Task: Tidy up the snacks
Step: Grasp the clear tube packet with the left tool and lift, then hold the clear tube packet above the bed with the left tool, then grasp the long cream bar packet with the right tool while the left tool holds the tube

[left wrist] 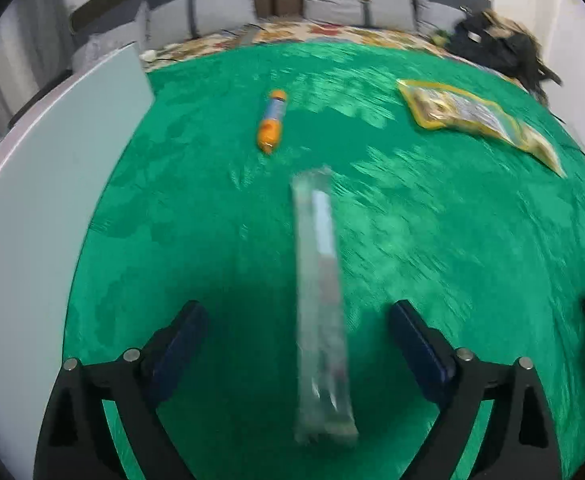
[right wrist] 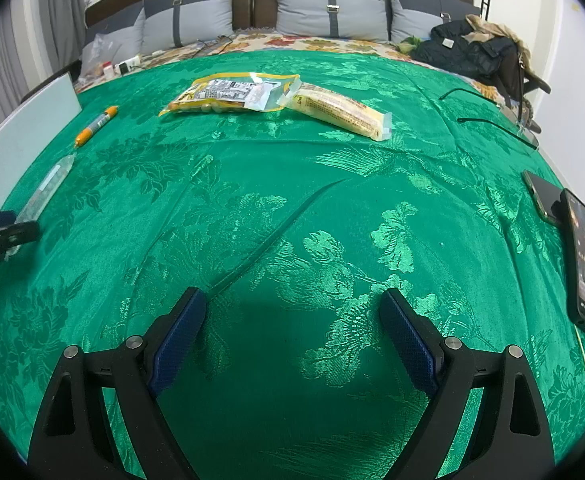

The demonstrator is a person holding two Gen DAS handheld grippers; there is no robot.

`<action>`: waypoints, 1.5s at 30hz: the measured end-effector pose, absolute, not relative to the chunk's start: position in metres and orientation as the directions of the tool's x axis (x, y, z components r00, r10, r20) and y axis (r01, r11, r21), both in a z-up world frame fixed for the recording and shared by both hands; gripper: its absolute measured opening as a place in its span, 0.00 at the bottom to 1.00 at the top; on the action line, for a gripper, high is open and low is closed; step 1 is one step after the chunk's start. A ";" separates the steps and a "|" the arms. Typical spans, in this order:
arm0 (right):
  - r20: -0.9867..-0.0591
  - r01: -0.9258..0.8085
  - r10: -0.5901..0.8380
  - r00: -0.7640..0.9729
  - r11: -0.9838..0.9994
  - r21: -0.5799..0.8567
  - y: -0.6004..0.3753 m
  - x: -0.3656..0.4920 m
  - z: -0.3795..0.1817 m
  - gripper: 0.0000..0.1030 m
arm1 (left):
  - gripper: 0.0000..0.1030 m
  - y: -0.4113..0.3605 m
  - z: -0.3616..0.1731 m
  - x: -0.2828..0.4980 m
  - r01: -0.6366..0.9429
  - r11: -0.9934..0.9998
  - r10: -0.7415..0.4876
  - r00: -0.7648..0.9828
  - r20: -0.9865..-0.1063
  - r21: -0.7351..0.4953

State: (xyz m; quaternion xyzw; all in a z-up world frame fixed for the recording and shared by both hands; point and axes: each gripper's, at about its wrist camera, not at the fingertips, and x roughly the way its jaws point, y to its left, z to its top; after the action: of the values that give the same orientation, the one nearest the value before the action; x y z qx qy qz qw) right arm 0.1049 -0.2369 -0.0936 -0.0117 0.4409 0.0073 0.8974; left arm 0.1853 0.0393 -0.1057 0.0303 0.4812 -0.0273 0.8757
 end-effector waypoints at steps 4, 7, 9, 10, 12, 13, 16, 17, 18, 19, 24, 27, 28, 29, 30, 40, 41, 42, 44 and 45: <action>-0.792 -0.023 0.002 0.611 1.000 -0.015 -0.237 0.105 -0.094 0.89 | 1.00 0.047 -0.111 0.187 0.041 0.999 -0.024 0.569 -0.822 0.000; -0.792 -0.023 0.003 0.611 1.000 -0.015 -0.237 0.105 -0.094 0.89 | 1.00 0.047 -0.111 0.186 0.038 0.999 -0.019 0.579 -0.815 0.004; -0.792 -0.023 0.003 0.611 1.000 -0.015 -0.237 0.105 -0.094 0.89 | 1.00 0.047 -0.111 0.186 0.038 0.999 -0.021 0.579 -0.815 0.001; -0.792 -0.023 0.003 0.611 1.000 -0.015 -0.237 0.105 -0.094 0.89 | 1.00 0.046 -0.111 0.186 0.038 0.999 -0.022 0.580 -0.815 0.000; -0.792 -0.023 0.003 0.611 1.000 -0.015 -0.237 0.105 -0.094 0.89 | 1.00 0.045 -0.112 0.191 0.037 0.999 -0.022 0.579 -0.815 -0.001; -0.792 -0.023 0.003 0.611 1.000 -0.015 -0.237 0.105 -0.094 0.89 | 1.00 0.045 -0.112 0.191 0.037 0.999 -0.023 0.579 -0.815 -0.002; -0.792 -0.023 0.002 0.611 1.000 -0.015 -0.237 0.105 -0.094 0.89 | 1.00 0.046 -0.112 0.190 0.037 0.999 -0.024 0.579 -0.815 -0.004; -0.792 -0.023 0.002 0.611 1.000 -0.015 -0.237 0.105 -0.094 0.89 | 1.00 0.046 -0.112 0.190 0.037 0.999 -0.025 0.579 -0.815 -0.004; -0.792 -0.023 0.002 0.611 1.000 -0.015 -0.237 0.105 -0.094 0.89 | 1.00 0.046 -0.112 0.190 0.037 0.999 -0.024 0.579 -0.815 -0.003; -0.792 -0.023 0.002 0.611 1.000 -0.015 -0.237 0.105 -0.094 0.89 | 1.00 0.046 -0.112 0.190 0.037 0.999 -0.024 0.579 -0.815 -0.004; -0.792 -0.023 0.002 0.610 1.000 -0.015 -0.237 0.105 -0.094 0.89 | 1.00 0.046 -0.112 0.190 0.037 0.999 -0.024 0.579 -0.815 -0.003; -0.792 -0.023 0.002 0.610 1.000 -0.015 -0.237 0.105 -0.094 0.89 | 1.00 0.046 -0.112 0.190 0.036 0.999 -0.024 0.579 -0.815 -0.003; -0.792 -0.023 0.002 0.610 1.000 -0.015 -0.237 0.105 -0.094 0.89 | 1.00 0.046 -0.112 0.190 0.036 0.999 -0.024 0.579 -0.815 -0.003; -0.792 -0.023 0.002 0.610 1.000 -0.015 -0.237 0.105 -0.094 0.89 | 1.00 0.046 -0.112 0.190 0.036 0.999 -0.024 0.579 -0.815 -0.003; -0.792 -0.023 0.002 0.610 1.000 -0.015 -0.237 0.105 -0.094 0.89 | 1.00 0.046 -0.112 0.190 0.036 0.999 -0.024 0.579 -0.815 -0.003; -0.808 -0.026 -0.003 0.589 0.999 -0.023 -0.239 0.113 -0.084 0.86 | 1.00 0.046 -0.112 0.190 0.036 0.999 -0.024 0.579 -0.815 -0.003; -0.788 -0.032 -0.001 0.616 0.999 -0.026 -0.243 0.117 -0.075 0.85 | 1.00 0.046 -0.112 0.190 0.036 0.999 -0.024 0.579 -0.815 -0.004; -0.765 -0.039 -0.008 0.644 0.998 -0.044 -0.247 0.123 -0.065 0.86 | 1.00 0.046 -0.112 0.190 0.036 0.999 -0.024 0.579 -0.815 -0.003; -0.741 -0.069 -0.027 0.671 0.993 -0.099 -0.255 0.145 -0.051 0.87 | 1.00 0.046 -0.112 0.190 0.036 0.999 -0.024 0.579 -0.815 -0.003; -0.746 -0.110 -0.023 0.665 0.985 -0.129 -0.260 0.163 -0.048 0.87 | 1.00 0.046 -0.112 0.190 0.036 0.999 -0.024 0.579 -0.815 -0.004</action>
State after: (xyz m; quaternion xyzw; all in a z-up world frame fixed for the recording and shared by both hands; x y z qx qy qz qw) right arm 0.1627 -0.2599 -0.0479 -0.0818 0.4083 0.0239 0.9089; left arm 0.1901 0.0456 -0.1123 0.0067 0.4583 -0.0169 0.8886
